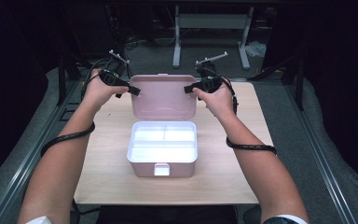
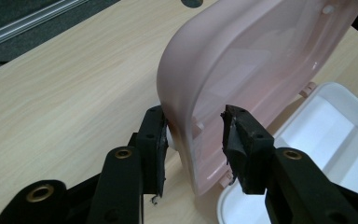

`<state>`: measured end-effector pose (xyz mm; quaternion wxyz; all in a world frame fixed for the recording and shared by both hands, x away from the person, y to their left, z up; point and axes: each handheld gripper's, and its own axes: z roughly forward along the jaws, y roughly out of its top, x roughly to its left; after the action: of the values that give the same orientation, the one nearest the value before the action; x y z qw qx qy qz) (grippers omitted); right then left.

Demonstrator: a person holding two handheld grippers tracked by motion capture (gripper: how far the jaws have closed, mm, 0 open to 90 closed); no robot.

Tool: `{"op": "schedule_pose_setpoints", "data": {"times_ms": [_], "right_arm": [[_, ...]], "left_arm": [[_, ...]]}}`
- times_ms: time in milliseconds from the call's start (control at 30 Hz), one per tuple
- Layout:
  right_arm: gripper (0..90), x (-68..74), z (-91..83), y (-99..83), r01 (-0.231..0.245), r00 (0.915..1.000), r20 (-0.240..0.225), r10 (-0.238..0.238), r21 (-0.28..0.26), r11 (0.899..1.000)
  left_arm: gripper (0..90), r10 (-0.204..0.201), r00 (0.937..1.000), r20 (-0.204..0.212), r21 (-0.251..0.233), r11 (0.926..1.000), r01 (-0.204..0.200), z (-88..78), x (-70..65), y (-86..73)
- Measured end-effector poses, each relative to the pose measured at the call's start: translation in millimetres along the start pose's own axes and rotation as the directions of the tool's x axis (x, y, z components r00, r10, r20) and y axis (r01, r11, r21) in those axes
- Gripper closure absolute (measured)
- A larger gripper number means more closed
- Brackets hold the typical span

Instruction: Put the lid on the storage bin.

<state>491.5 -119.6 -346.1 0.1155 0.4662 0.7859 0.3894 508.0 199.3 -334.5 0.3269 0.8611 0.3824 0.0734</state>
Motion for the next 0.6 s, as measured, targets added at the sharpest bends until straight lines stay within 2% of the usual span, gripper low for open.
{"op": "schedule_pose_setpoints", "data": {"times_ms": [100, 200, 333, 600], "right_arm": [[54.2, 8.8, -5.2, 0.3, 0.032, 0.9985, 0.044, -0.033, 0.014, 0.999], [54.3, 14.5, -10.8, -1.2, 0.052, 0.9971, 0.054, -0.053, 0.023, 0.998], [53.6, 18.4, -20.9, -5.4, 0.047, 0.9986, 0.023, -0.048, 0.03, 0.998], [51.0, 32.0, -42.2, -22.1, 0.088, 0.9961, 0.002, -0.089, 0.038, 0.995]], "left_arm": [[60.1, 0.015, 0.9999, 0.004, 0.004, 0.9999, -0.015, -6.0, -4.5, -2.4], [59.6, 0.024, 0.9996, 0.016, -0.003, 0.9997, -0.024, -11.7, -8.8, -5.7], [58.0, 0.049, 0.9986, 0.021, -0.011, 0.9987, -0.049, -20.9, -17.7, -12.2], [53.3, 0.106, 0.9943, 0.01, -0.044, 0.9934, -0.106, -41.1, -42.7, -27.3]]}}
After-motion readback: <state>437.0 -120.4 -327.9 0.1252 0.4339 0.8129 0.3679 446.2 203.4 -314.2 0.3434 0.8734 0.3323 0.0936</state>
